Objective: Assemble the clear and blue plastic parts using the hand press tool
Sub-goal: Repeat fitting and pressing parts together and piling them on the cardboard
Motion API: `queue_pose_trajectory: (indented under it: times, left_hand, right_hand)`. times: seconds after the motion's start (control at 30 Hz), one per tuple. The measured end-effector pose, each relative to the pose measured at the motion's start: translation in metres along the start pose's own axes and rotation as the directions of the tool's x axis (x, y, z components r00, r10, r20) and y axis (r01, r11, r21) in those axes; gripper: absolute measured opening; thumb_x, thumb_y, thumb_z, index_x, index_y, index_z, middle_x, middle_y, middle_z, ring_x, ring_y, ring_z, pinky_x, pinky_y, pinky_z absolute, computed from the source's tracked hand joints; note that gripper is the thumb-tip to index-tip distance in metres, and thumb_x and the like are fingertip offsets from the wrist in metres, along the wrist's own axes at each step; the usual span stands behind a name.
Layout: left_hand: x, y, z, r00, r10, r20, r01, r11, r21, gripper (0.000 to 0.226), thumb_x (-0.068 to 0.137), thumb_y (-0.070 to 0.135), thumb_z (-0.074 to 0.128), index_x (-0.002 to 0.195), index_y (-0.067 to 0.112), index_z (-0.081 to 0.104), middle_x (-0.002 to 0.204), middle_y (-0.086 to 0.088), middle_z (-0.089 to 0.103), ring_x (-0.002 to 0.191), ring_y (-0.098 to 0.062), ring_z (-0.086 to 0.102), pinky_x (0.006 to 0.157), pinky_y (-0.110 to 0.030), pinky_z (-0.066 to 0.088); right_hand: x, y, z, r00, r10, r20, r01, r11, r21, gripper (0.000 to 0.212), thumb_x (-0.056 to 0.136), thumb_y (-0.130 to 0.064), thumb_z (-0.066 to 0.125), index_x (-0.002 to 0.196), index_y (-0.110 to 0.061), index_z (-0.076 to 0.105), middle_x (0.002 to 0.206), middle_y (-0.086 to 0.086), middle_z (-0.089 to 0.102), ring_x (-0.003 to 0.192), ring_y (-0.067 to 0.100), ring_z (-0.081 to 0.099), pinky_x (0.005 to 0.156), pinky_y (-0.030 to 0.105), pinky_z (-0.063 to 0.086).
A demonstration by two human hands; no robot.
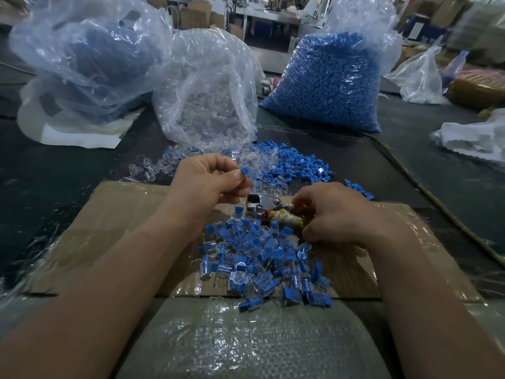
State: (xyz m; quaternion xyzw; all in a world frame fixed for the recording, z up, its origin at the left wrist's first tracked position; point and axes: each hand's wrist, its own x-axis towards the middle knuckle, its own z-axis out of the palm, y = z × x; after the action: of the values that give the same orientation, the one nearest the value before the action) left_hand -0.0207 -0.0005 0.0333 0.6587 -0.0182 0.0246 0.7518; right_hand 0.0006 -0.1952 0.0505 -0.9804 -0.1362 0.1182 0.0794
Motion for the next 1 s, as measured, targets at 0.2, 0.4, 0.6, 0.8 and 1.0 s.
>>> queue_pose_trajectory:
  times: [0.2,0.4,0.6,0.8,1.0]
  left_hand:
    - [0.001,0.000,-0.001,1.000,0.006,-0.015,-0.006,1.000,-0.013,0.015,0.084,-0.006,0.053,0.074,0.006,0.054,0.058,-0.002,0.067,0.052,-0.008,0.063,0.049,-0.017,0.050]
    - [0.002,-0.002,-0.001,0.999,0.017,-0.030,-0.017,1.000,-0.024,0.016,0.085,-0.006,0.052,0.075,0.006,0.054,0.057,-0.001,0.067,0.052,-0.009,0.063,0.049,-0.017,0.050]
    - [0.002,-0.003,0.001,0.998,0.046,-0.053,-0.048,0.998,-0.037,0.017,0.085,-0.006,0.052,0.075,0.008,0.054,0.057,0.000,0.067,0.052,-0.008,0.063,0.049,-0.016,0.051]
    - [0.002,-0.005,0.002,0.990,0.109,-0.092,-0.111,0.994,-0.012,0.018,0.086,-0.006,0.053,0.075,0.008,0.055,0.057,0.002,0.068,0.054,-0.008,0.064,0.051,-0.017,0.051]
    - [0.004,-0.005,0.001,0.979,0.167,-0.113,-0.172,0.985,-0.031,0.017,0.087,-0.005,0.052,0.077,0.008,0.056,0.059,0.004,0.068,0.055,-0.006,0.064,0.054,-0.016,0.051]
  right_hand:
    - [0.005,-0.009,0.007,0.995,0.003,-0.097,-0.017,0.990,-0.139,0.023,0.077,-0.026,0.061,0.100,-0.027,0.056,0.084,-0.008,0.054,0.077,0.012,0.050,0.055,0.026,0.036]
    - [0.006,-0.004,0.011,0.987,0.023,-0.162,-0.036,0.996,-0.077,0.017,0.077,-0.015,0.058,0.087,-0.029,0.053,0.078,-0.010,0.049,0.068,0.004,0.043,0.052,0.024,0.032]
    - [0.006,0.007,0.005,0.934,0.019,-0.357,0.010,0.997,0.079,0.013,0.086,-0.027,0.057,0.084,-0.026,0.044,0.078,-0.010,0.041,0.067,0.006,0.037,0.052,0.024,0.025]
    - [0.001,-0.011,0.009,0.902,-0.070,-0.426,0.201,0.941,0.271,0.022,0.088,-0.030,0.057,0.076,-0.032,0.038,0.073,-0.012,0.045,0.064,0.003,0.042,0.052,0.024,0.027]
    - [0.001,-0.019,0.014,0.922,-0.115,-0.369,0.236,0.923,0.303,0.014,0.087,-0.023,0.058,0.089,-0.027,0.044,0.081,-0.012,0.047,0.070,0.003,0.043,0.056,0.023,0.029]
